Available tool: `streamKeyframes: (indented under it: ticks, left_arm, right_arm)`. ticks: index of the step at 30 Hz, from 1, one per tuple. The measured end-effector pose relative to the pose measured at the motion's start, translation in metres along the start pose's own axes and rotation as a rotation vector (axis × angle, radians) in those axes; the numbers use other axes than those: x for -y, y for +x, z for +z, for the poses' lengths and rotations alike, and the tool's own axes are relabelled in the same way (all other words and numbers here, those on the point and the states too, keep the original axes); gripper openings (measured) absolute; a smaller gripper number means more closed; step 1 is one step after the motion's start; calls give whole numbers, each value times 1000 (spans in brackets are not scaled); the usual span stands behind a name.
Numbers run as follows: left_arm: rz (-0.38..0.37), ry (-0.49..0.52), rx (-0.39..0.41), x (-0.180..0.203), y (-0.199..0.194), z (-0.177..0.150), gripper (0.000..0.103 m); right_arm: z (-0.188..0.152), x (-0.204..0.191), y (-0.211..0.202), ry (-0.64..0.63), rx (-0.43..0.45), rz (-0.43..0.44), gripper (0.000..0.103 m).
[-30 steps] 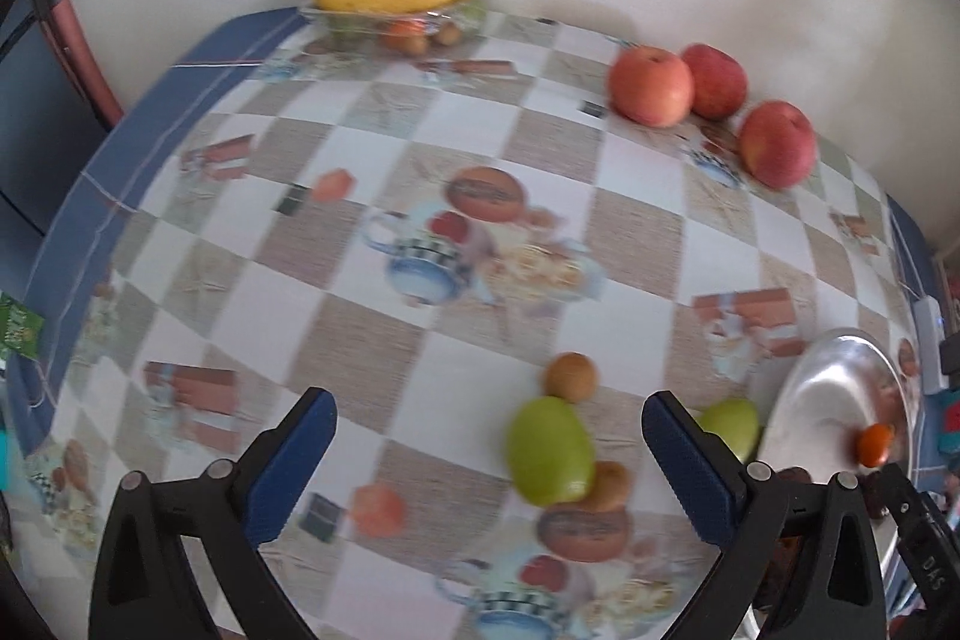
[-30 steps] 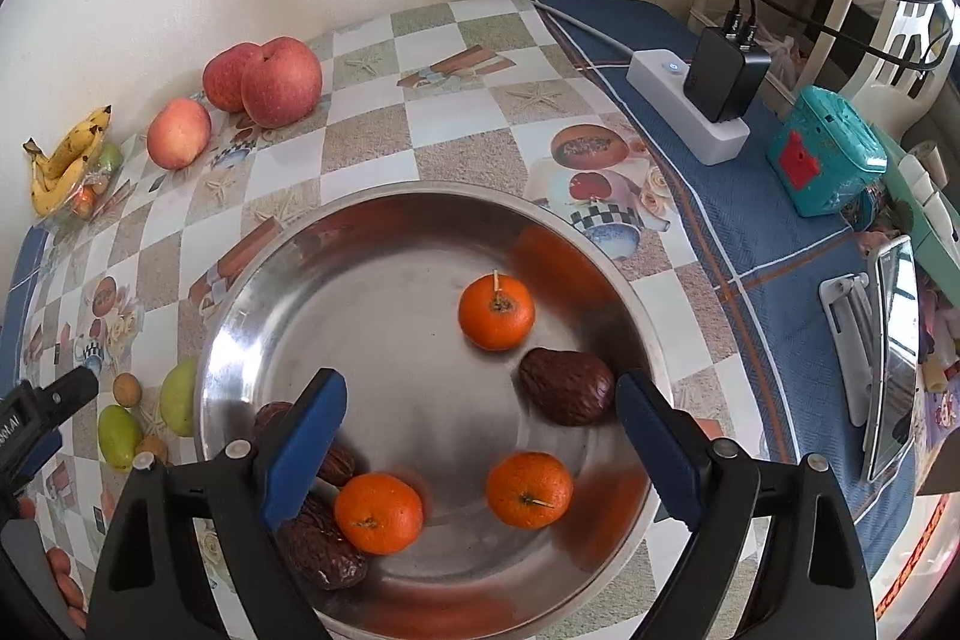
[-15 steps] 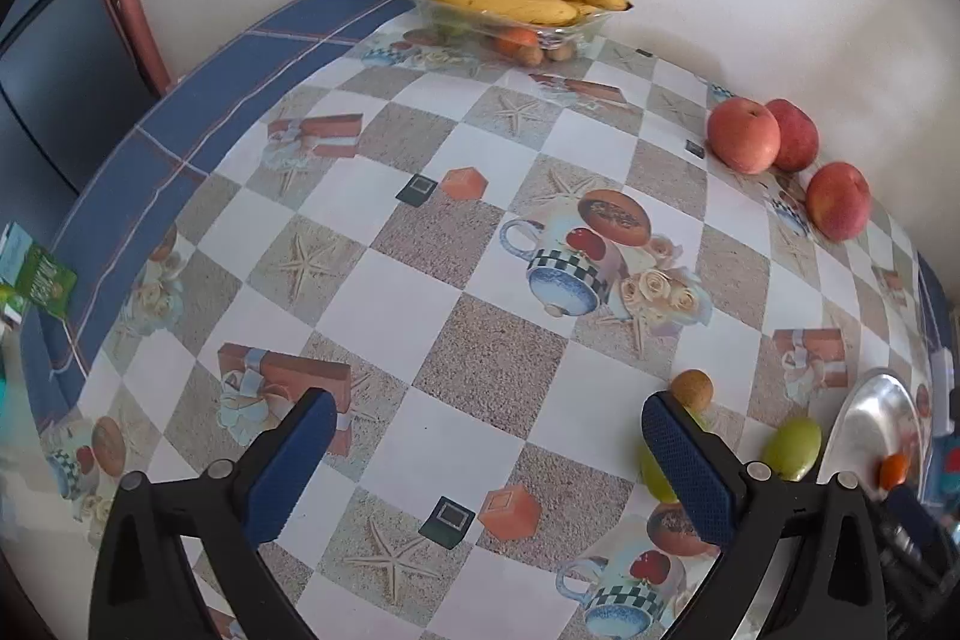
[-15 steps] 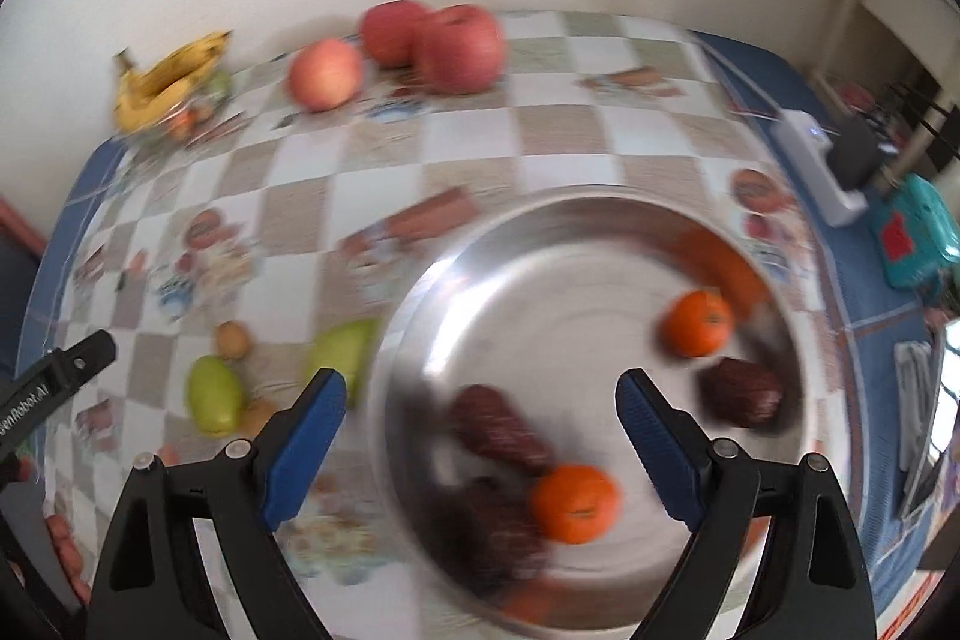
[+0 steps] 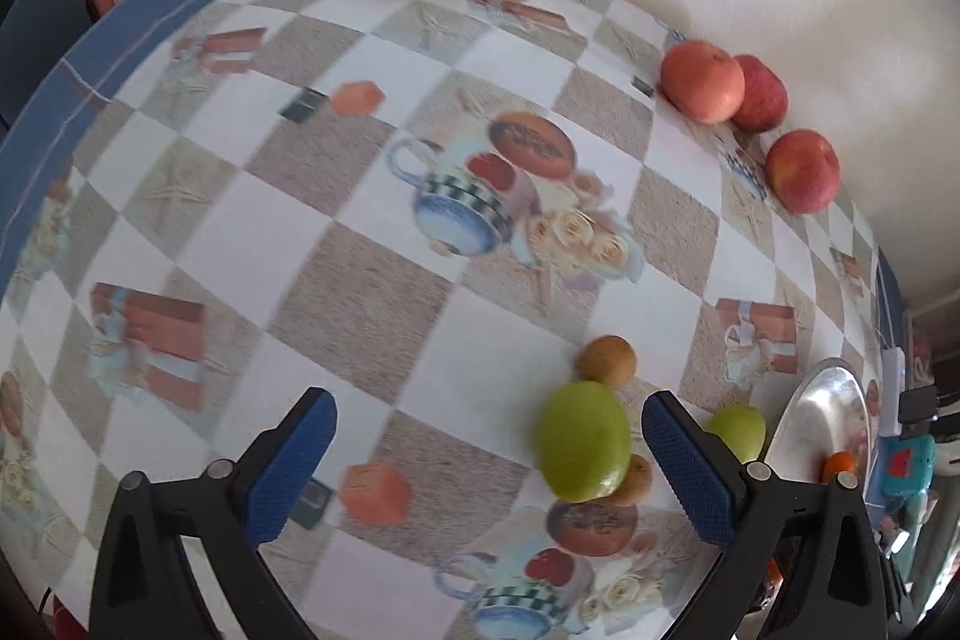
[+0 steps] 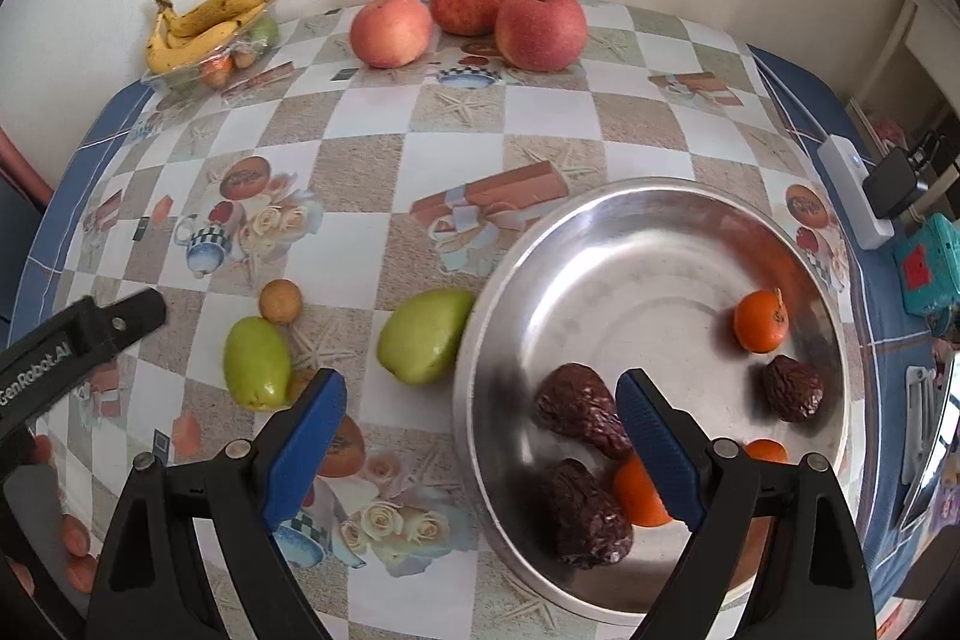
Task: Organize fruits
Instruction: 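Grasp a green pear with the left tool while the right tool approaches a brown kiwi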
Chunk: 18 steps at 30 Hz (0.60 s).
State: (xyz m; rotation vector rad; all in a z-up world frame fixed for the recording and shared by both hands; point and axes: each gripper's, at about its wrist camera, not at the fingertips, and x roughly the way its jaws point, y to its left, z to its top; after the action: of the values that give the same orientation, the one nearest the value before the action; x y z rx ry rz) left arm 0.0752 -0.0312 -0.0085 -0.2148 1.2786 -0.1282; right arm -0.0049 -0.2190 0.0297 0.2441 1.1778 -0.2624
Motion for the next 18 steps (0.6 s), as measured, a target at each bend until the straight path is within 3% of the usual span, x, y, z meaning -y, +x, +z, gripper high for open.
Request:
streamKeyframes:
  ticks: [6, 11, 13, 14, 18]
  left_arm:
    - [-44, 67, -34, 25, 13, -6, 88]
    - [-89, 87, -90, 37, 23, -14, 52]
    - [-91, 87, -96, 38, 25, -14, 48]
    - [-81, 89, -88, 39, 25, -14, 42]
    - [-109, 80, -102, 37, 26, -15, 42]
  right_arm:
    - [0, 9, 4, 18, -8, -10, 92]
    - [-1, 13, 7, 23, -17, -12, 92]
    - [-2, 14, 7, 26, -18, -13, 92]
    - [-2, 15, 8, 27, -19, -13, 92]
    - [-2, 15, 8, 29, -22, -17, 92]
